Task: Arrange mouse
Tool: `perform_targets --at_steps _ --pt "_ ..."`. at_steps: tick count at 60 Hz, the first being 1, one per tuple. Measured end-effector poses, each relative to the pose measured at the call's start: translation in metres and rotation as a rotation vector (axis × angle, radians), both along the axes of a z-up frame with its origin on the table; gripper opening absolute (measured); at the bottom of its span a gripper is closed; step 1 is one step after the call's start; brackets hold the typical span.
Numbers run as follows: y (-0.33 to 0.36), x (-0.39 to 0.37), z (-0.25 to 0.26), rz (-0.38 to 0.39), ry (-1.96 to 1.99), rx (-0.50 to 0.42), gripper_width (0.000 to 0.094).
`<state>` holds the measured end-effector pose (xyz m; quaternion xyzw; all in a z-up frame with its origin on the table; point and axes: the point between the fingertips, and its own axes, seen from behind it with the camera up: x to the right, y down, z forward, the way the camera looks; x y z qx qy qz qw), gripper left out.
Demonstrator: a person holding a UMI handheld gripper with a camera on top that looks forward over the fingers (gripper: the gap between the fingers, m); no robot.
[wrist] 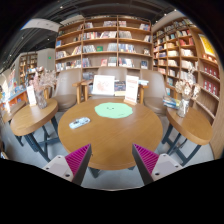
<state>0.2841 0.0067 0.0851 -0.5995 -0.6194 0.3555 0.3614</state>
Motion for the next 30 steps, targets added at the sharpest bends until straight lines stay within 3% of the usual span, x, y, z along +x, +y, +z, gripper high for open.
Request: perform_targets --at_steps 30 --pt "-0.070 -0.028 -0.037 0.038 -0.070 0.004 0.0845"
